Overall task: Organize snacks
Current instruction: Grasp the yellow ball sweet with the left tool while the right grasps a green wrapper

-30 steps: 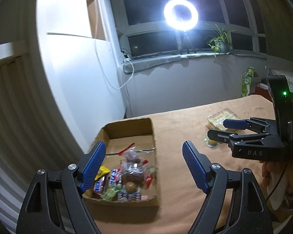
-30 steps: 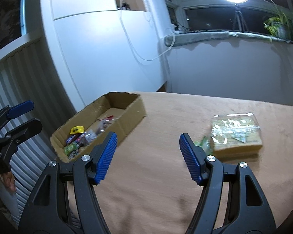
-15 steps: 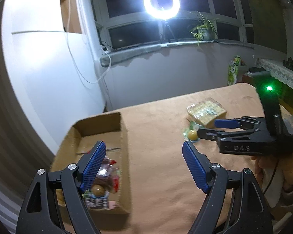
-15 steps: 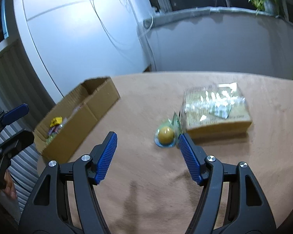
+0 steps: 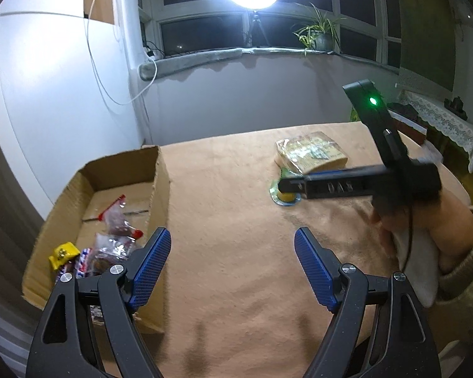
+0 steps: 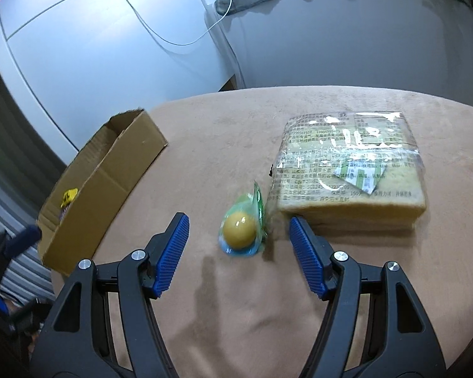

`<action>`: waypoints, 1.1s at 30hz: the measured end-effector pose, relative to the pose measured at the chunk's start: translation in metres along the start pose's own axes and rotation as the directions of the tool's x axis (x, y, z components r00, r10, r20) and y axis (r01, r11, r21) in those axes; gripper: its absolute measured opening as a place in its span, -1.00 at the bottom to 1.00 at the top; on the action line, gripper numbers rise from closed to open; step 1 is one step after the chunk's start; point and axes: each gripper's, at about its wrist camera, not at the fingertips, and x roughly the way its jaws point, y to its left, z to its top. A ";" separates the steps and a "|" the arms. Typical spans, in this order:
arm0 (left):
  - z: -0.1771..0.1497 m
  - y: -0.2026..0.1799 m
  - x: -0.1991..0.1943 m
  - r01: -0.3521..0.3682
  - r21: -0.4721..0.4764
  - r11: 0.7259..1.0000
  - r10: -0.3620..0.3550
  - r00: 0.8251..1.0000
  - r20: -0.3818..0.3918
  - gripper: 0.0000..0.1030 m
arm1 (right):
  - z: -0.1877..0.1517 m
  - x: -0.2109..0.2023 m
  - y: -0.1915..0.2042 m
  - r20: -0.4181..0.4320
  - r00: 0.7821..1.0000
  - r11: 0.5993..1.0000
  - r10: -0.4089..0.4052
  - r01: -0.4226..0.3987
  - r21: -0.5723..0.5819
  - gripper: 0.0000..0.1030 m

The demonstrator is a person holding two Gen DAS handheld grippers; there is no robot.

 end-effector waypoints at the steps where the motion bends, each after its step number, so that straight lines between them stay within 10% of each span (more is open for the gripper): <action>1: -0.001 0.000 0.002 0.004 -0.005 1.000 -0.004 1.000 -0.003 0.57 | 0.001 0.003 -0.003 -0.004 1.000 1.000 0.010 -0.010 0.008 0.34; 8: -0.002 -0.003 0.019 0.055 -0.052 0.997 -0.057 0.998 -0.037 0.57 | -0.001 0.000 -0.009 0.004 0.999 0.999 0.032 -0.032 0.022 0.06; 17: 0.011 -0.015 0.074 0.153 -0.149 0.977 -0.168 0.981 -0.093 0.57 | -0.004 -0.003 -0.016 -0.002 0.999 0.998 0.053 -0.053 0.032 -0.82; 33: 0.031 -0.028 0.141 0.201 -0.196 0.960 -0.235 0.957 -0.171 0.34 | -0.006 -0.010 -0.033 0.019 0.987 0.985 0.157 -0.157 0.064 -0.89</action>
